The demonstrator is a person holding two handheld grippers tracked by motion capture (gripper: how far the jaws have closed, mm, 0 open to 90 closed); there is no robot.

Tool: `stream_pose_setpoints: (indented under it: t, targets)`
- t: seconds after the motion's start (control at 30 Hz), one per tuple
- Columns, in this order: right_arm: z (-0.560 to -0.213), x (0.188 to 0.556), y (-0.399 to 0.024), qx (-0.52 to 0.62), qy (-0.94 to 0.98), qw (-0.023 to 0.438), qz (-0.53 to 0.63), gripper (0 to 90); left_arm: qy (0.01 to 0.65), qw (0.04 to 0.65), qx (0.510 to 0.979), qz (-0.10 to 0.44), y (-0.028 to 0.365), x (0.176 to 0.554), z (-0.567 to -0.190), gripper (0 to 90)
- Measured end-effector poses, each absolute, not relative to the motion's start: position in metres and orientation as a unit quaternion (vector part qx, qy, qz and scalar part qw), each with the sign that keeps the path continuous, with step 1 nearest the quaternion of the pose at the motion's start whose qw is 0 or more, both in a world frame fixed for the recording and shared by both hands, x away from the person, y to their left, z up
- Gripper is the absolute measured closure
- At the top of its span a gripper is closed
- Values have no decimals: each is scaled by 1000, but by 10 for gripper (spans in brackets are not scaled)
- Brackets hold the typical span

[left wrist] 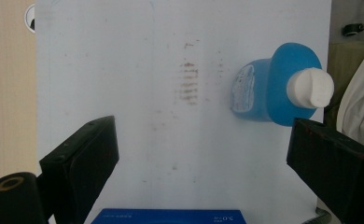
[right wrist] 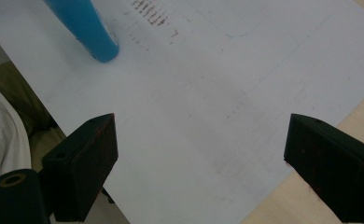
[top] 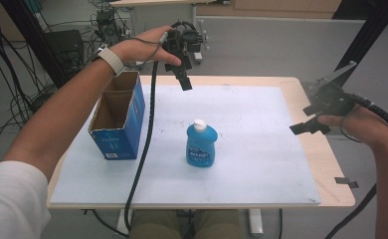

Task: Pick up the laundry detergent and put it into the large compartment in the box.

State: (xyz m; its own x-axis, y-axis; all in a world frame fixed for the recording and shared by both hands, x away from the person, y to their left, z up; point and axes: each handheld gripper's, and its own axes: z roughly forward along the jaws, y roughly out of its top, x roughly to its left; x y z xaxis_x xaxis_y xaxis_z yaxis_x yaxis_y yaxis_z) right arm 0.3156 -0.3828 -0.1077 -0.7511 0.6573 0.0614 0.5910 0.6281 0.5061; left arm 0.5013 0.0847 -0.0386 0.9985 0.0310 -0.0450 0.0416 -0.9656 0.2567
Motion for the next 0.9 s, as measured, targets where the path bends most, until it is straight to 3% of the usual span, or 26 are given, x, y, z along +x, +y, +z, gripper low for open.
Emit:
stream_pose_setpoints:
  t: [0.9]
  targets:
    - [-109,314,-381,345,901,63,256,96,10,124,992,-21,80,493,-34,95]
